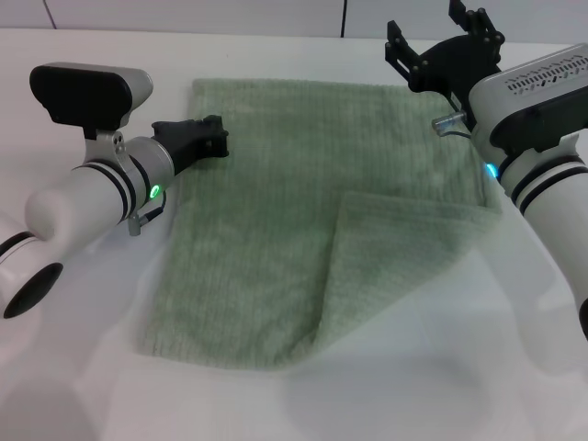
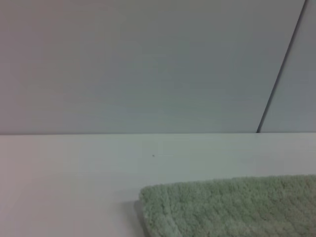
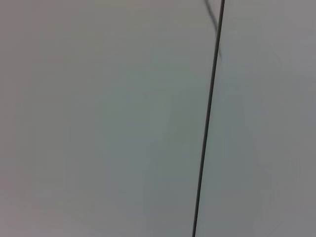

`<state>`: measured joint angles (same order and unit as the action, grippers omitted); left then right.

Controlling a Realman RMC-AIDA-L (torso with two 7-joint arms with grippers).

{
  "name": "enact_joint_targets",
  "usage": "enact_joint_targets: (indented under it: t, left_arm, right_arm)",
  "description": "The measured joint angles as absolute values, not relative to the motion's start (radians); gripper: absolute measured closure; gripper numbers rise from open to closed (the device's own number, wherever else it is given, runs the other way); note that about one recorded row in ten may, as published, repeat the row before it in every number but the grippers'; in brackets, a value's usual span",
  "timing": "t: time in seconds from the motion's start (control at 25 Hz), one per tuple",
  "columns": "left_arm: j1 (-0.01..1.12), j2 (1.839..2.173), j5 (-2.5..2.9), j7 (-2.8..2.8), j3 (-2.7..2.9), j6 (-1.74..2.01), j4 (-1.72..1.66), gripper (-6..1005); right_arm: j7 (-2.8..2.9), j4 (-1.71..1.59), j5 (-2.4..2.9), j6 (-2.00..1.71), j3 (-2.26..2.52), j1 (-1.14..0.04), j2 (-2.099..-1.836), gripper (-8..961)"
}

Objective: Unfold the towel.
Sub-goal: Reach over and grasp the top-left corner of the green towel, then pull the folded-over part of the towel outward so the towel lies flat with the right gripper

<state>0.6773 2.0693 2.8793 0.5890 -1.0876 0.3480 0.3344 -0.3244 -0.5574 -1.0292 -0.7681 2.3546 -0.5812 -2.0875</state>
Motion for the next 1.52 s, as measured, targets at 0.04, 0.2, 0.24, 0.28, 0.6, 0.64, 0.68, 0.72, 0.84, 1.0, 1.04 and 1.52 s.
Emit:
enact_joint_targets:
  t: [0.04,0.2,0.24,0.28,0.6,0.64,0.68,0.72,0.84,1.0,1.04,1.52]
  left_arm:
    - [0.677,2.069,2.879,0.59,-1.088,0.348,0.334,971]
    - [0.674,2.069,2.879,0.592,-1.083,0.348,0.333,969]
    - [0.674,2.069,2.879,0.592,-1.08,0.347,0.333,969]
    - [0.674,2.069,2.879,0.592,-1.079,0.347,0.333,969]
    - [0.671,2.069,2.879,0.592,-1.072,0.345,0.332,965]
    - [0.67,2.069,2.879,0.592,-1.071,0.345,0.333,965]
    - [0.669,2.069,2.879,0.592,-1.071,0.346,0.333,964]
    - [0.669,2.069,2.879,0.592,-1.071,0.347,0.334,964]
    - [0.668,2.068,2.879,0.592,-1.071,0.348,0.335,962]
    - [0.664,2.067,2.879,0.592,-1.066,0.349,0.349,961]
    - [0.663,2.066,2.879,0.592,-1.065,0.349,0.353,960]
    - [0.659,2.065,2.879,0.592,-1.062,0.35,0.362,955]
  right_arm:
    - [-0.325,-0.558,-1.029,-0.768,2.355,-0.581,-2.087,140]
    - [-0.326,-0.565,-1.029,-0.752,2.352,-0.581,-2.088,140]
    - [-0.326,-0.568,-1.029,-0.748,2.351,-0.582,-2.088,140]
    - [-0.326,-0.571,-1.029,-0.744,2.35,-0.583,-2.088,140]
    - [-0.32,-0.703,-1.03,-0.509,2.256,-0.592,-2.08,139]
    - [-0.322,-0.736,-1.03,-0.456,2.23,-0.591,-2.078,139]
    - [-0.324,-0.768,-1.03,-0.411,2.207,-0.589,-2.077,139]
    - [-0.326,-0.802,-1.03,-0.36,2.182,-0.586,-2.075,139]
    - [-0.329,-0.935,-1.015,-0.115,2.064,-0.579,-2.07,139]
    - [-0.33,-1.04,-0.977,0.221,1.904,-0.594,-2.075,140]
    - [-0.33,-1.058,-0.975,0.282,1.876,-0.599,-2.075,140]
    - [-0.368,-1.186,-0.935,0.841,1.609,-0.63,-2.073,143]
